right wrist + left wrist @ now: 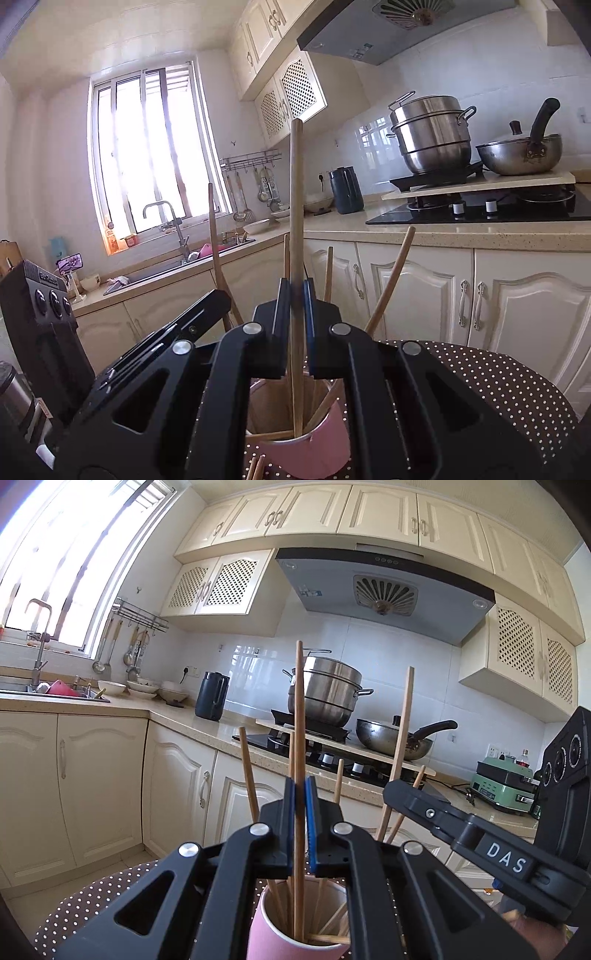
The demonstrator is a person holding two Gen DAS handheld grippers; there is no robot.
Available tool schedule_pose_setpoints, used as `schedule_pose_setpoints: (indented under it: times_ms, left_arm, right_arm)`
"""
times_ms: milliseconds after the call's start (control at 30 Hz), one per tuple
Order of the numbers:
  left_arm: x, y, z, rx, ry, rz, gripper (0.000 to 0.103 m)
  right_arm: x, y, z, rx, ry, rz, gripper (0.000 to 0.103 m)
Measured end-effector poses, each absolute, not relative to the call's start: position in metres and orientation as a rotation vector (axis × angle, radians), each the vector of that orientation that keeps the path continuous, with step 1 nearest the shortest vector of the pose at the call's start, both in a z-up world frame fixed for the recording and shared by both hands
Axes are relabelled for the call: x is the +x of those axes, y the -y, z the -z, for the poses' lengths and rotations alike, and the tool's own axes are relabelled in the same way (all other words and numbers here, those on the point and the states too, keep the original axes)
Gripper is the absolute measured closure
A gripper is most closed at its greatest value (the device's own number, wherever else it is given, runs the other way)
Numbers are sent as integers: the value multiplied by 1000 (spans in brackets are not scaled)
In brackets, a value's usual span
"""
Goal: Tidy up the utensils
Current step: 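Lower both held chopsticks into the pink cup, then open both grippers to release the chopsticks into the pink cup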
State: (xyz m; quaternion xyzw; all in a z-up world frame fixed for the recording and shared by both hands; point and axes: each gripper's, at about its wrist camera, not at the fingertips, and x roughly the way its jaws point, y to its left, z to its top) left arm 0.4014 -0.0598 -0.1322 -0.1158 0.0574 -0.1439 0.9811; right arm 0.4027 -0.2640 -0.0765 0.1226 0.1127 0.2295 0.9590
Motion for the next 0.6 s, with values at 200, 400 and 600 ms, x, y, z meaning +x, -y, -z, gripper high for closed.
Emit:
schedule_pose_setpoints:
  times_ms: [200,400,600]
  left_arm:
    - [388,58,135,-218,-141,295,97]
    - [379,58,140,-209,-190,311,97]
    - [374,56,146,-200,-224,293,69]
  right_arm:
    - [389,265,81,243,-250,-464,95]
    - [381,265,87,242,-287,-459,95]
    - [376,261,91,236,-312,-457,95]
